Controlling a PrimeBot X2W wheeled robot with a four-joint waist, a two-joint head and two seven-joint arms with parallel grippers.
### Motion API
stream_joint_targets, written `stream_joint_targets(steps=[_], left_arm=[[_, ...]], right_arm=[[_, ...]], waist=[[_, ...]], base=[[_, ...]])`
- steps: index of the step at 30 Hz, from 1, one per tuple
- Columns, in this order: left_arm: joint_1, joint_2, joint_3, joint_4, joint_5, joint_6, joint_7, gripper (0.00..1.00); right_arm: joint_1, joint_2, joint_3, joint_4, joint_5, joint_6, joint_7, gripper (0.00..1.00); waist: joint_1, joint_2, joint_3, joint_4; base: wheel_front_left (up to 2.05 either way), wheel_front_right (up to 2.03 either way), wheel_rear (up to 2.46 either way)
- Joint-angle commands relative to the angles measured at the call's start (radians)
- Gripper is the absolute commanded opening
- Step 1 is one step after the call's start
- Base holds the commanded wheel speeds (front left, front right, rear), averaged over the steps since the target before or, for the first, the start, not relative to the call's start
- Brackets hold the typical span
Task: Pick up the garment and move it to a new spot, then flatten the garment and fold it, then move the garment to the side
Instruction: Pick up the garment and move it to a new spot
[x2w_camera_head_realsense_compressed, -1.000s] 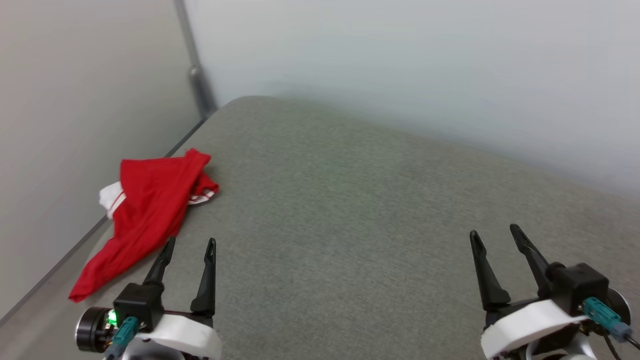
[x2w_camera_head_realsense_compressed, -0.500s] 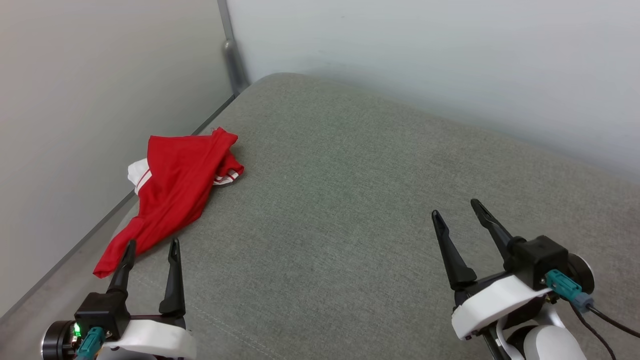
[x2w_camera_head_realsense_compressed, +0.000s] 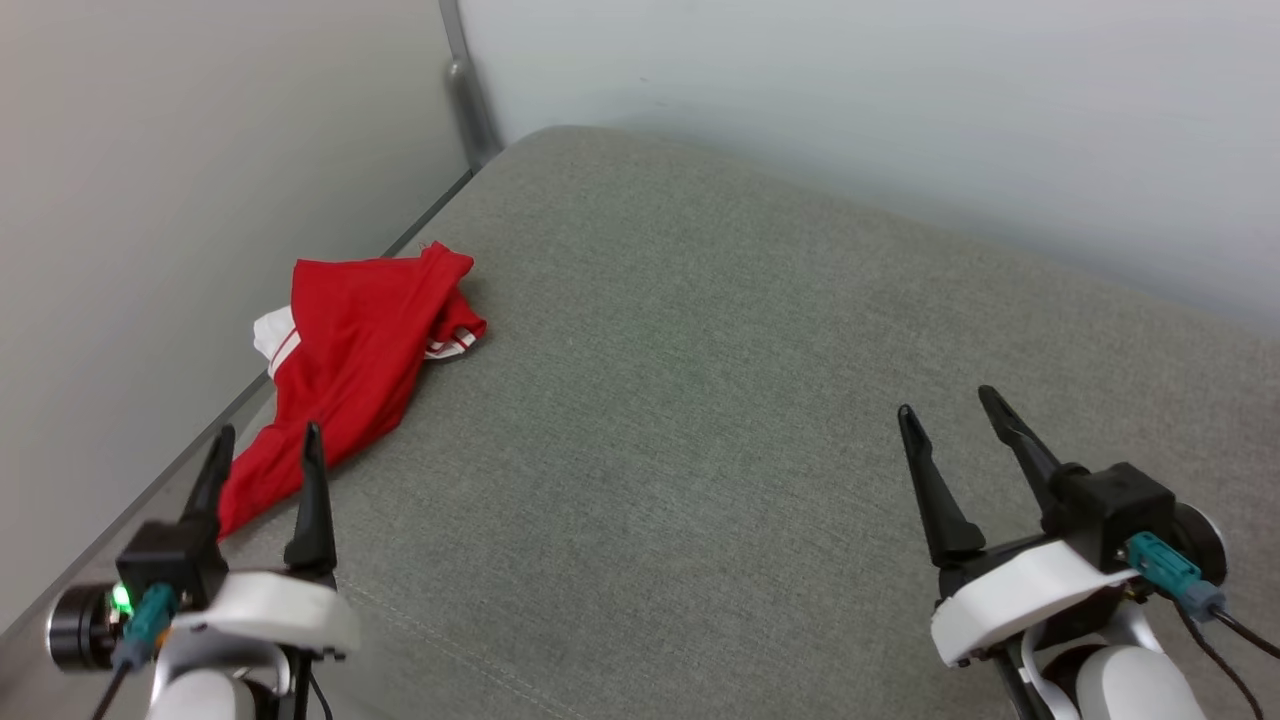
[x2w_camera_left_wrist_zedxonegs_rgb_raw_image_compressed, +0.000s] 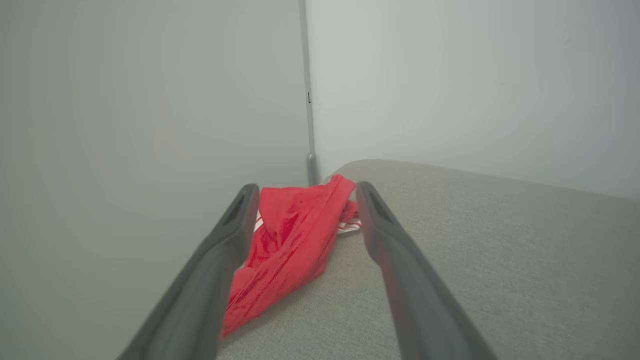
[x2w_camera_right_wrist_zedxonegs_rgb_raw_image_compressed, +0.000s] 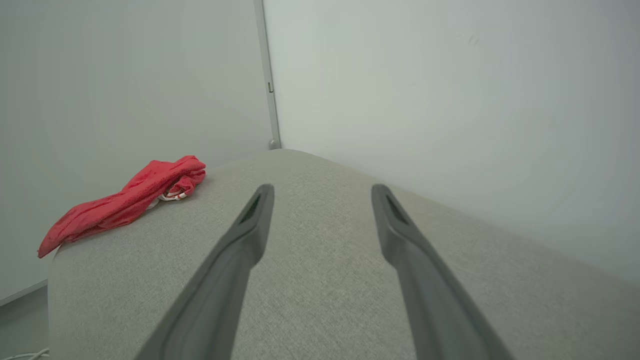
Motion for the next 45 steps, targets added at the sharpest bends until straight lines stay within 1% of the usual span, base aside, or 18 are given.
stream_joint_targets(steps=[1,2,5,8,13,17,21,25,28,31,34,35,36,37,39,42,45], left_arm=[[-0.037,0.013,-0.006,0.024,0.000,-0.004,-0.002,1.00],[-0.073,0.030,-0.007,0.048,-0.009,-0.004,-0.002,1.00],[-0.175,0.093,0.006,0.123,-0.051,-0.006,0.018,1.00],[-0.279,0.150,0.003,0.188,-0.101,-0.007,0.075,1.00],[-0.417,0.257,-0.044,0.281,-0.219,-0.006,0.224,1.00],[-0.506,0.344,-0.099,0.381,-0.334,-0.007,0.374,1.00],[-0.557,0.406,-0.148,0.493,-0.461,-0.007,0.516,1.00],[-0.581,0.451,-0.178,0.595,-0.567,-0.007,0.629,1.00],[-0.587,0.469,-0.187,0.659,-0.630,-0.007,0.676,1.00],[-0.585,0.470,-0.192,0.715,-0.686,-0.007,0.713,1.00],[-0.570,0.455,-0.212,0.766,-0.719,-0.006,0.741,1.00],[-0.569,0.453,-0.219,0.775,-0.725,-0.006,0.736,0.92],[-0.569,0.449,-0.226,0.783,-0.729,-0.006,0.729,0.32],[-0.569,0.446,-0.233,0.791,-0.733,-0.006,0.724,0.00],[-0.571,0.443,-0.248,0.801,-0.739,-0.006,0.715,0.00],[-0.578,0.455,-0.268,0.797,-0.731,-0.007,0.690,0.00],[-0.598,0.485,-0.286,0.791,-0.710,-0.007,0.615,0.00]], right_arm=[[0.016,0.000,-0.011,-0.012,-0.011,0.000,0.005,1.00],[0.023,0.000,-0.022,-0.021,-0.013,0.000,0.008,1.00],[0.014,0.000,-0.023,-0.056,-0.031,0.000,0.027,1.00],[-0.006,-0.001,-0.029,-0.087,-0.051,0.000,0.046,1.00],[-0.051,-0.001,-0.036,-0.136,-0.087,0.000,0.069,1.00],[-0.090,-0.001,-0.034,-0.165,-0.108,0.000,0.081,1.00],[-0.130,-0.001,-0.033,-0.182,-0.122,0.000,0.085,1.00],[-0.153,-0.001,-0.038,-0.189,-0.127,0.000,0.082,1.00],[-0.162,-0.001,-0.040,-0.191,-0.128,0.000,0.077,1.00],[-0.167,-0.001,-0.046,-0.191,-0.130,0.000,0.076,1.00],[-0.173,-0.001,-0.050,-0.194,-0.131,0.000,0.074,1.00],[-0.174,-0.001,-0.054,-0.195,-0.134,0.000,0.073,1.00],[-0.174,-0.001,-0.056,-0.194,-0.134,0.000,0.072,1.00],[-0.173,-0.001,-0.058,-0.191,-0.135,0.000,0.071,1.00],[-0.170,-0.001,-0.064,-0.187,-0.136,0.000,0.071,1.00],[-0.161,-0.001,-0.068,-0.183,-0.131,0.000,0.069,1.00],[-0.139,-0.001,-0.075,-0.172,-0.119,0.000,0.065,1.00]], waist=[[0.0000,0.0000,0.012,-0.002],[0.0000,0.0000,0.019,-0.002],[0.0000,0.0000,0.068,-0.040],[0.0000,0.0000,0.128,-0.078],[0.0000,0.0000,0.238,-0.135],[0.0000,0.0000,0.324,-0.176],[0.0000,0.0000,0.397,-0.213],[0.0000,0.0000,0.454,-0.243],[0.0000,0.0000,0.482,-0.258],[0.0000,0.0000,0.500,-0.266],[0.0000,0.0000,0.506,-0.269],[0.0000,0.0000,0.505,-0.269],[0.0000,0.0000,0.501,-0.269],[0.0000,0.0000,0.494,-0.267],[0.0000,0.0000,0.478,-0.263],[0.0000,0.0000,0.457,-0.259],[0.0000,0.0000,0.416,-0.253]], base=[[0.00,0.00,0.00],[0.00,0.00,0.00],[0.00,0.00,0.00],[0.00,0.00,0.00],[0.00,0.00,0.00],[0.00,0.00,0.00],[0.00,0.00,0.00],[0.00,0.00,0.00],[0.00,0.00,0.00],[0.00,0.00,0.00],[0.00,0.00,0.00],[0.00,0.00,0.00],[0.00,0.00,0.00],[0.00,0.00,0.00],[0.00,0.00,0.00],[0.00,0.00,0.00],[0.00,0.00,0.00]])
